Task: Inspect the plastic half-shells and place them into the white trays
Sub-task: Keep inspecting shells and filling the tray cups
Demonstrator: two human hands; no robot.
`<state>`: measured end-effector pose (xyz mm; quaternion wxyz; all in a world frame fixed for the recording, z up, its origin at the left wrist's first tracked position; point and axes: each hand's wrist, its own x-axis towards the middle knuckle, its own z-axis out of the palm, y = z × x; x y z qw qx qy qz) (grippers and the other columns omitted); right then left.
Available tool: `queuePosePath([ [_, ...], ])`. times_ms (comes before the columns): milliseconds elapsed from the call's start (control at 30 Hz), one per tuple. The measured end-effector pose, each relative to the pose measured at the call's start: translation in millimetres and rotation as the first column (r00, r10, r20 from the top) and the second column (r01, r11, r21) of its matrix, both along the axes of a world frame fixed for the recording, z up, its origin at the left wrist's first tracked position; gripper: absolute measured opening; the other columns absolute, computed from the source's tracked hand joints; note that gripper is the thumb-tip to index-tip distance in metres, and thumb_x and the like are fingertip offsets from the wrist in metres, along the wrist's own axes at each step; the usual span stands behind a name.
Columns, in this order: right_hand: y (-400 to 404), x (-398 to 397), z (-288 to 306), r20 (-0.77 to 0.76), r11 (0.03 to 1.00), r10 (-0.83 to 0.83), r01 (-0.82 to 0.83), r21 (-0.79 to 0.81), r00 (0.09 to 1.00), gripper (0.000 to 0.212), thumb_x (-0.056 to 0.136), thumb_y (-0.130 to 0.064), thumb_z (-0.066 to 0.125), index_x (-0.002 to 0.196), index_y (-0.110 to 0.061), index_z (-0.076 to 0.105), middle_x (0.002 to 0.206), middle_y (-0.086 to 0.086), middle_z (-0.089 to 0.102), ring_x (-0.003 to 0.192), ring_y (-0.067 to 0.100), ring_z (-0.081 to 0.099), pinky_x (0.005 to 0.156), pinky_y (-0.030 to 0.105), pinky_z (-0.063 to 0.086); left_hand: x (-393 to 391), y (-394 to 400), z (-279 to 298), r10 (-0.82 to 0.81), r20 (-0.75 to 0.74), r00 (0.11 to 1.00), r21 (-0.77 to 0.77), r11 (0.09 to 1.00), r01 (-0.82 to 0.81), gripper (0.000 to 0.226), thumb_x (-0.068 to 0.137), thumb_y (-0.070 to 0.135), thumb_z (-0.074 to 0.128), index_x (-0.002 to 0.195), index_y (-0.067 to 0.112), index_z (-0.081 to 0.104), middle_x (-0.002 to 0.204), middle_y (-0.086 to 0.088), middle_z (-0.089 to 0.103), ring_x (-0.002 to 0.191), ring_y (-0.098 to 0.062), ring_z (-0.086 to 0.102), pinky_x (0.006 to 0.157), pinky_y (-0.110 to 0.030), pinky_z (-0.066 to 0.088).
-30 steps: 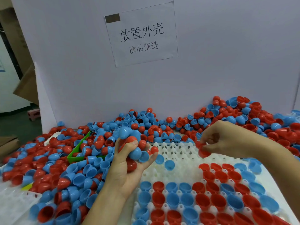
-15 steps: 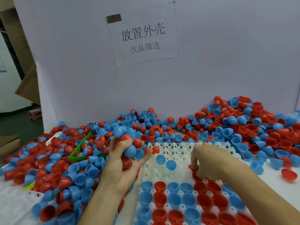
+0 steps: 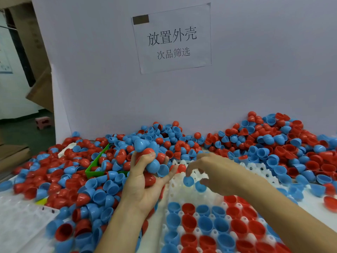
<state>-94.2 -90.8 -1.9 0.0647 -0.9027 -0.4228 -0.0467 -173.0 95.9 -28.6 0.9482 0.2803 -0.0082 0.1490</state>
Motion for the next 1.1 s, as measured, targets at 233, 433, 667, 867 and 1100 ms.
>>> queuePosePath([
  [233,23.2,12.1,-14.7,0.078,0.988,0.017,-0.004,-0.155,0.997,0.037,0.089,-0.010,0.068,0.116,-0.035,0.066,0.117,-0.008,0.056,0.090,0.007,0.045,0.066,0.022,0.042,-1.1,1.8,-0.8,0.001,-0.009,1.000,-0.018,1.000,-0.001,0.040,0.068,0.005,0.074,0.105,0.020,0.072,0.102,-0.013,0.070,0.099,-0.033,0.071,0.075,-0.061,0.056],
  [433,9.7,14.4,2.6,0.100,0.995,-0.023,0.032,-0.095,0.995,0.023,0.091,-0.025,0.070,0.113,-0.031,0.071,0.101,-0.015,0.053,0.080,0.000,0.046,0.066,0.013,0.038,0.3,3.2,-3.0,-0.025,0.030,0.999,-0.010,1.000,0.026,0.034,0.069,0.005,0.076,0.099,0.021,0.073,0.091,-0.010,0.073,0.087,-0.028,0.074,0.072,-0.059,0.056],
  [667,-25.2,5.6,21.2,-0.110,0.976,-0.186,0.170,-0.134,0.976,0.017,0.087,-0.030,0.074,0.104,-0.025,0.076,0.078,-0.018,0.062,0.066,0.003,0.058,0.052,0.012,0.042,1.8,-4.2,-3.5,-0.059,0.064,0.996,0.031,0.998,0.057,0.029,0.068,0.007,0.076,0.092,0.024,0.075,0.086,-0.010,0.073,0.083,-0.027,0.073,0.077,-0.060,0.056],
  [867,-15.6,-4.3,-10.5,-0.108,0.953,-0.252,0.227,-0.201,0.962,0.028,0.083,-0.012,0.069,0.064,-0.025,0.052,0.060,-0.011,0.048,0.051,0.007,0.043,0.047,0.016,0.033,-0.7,-10.8,-5.2,-0.101,0.060,0.993,0.055,0.994,0.098,0.034,0.068,0.006,0.074,0.099,0.021,0.071,0.088,-0.012,0.071,0.082,-0.025,0.072,0.083,-0.063,0.055],
  [1100,-17.0,0.8,-1.4,-0.253,0.955,-0.266,0.220,-0.198,0.930,0.006,0.084,-0.026,0.075,0.087,-0.023,0.070,0.076,-0.015,0.061,0.067,0.003,0.058,0.056,0.015,0.045,0.2,-15.1,-6.6,-0.139,-0.003,0.990,0.085,0.987,0.139,0.048,0.071,0.003,0.079,0.114,0.020,0.066,0.100,-0.015,0.070,0.097,-0.034,0.070,0.083,-0.063,0.054],
])
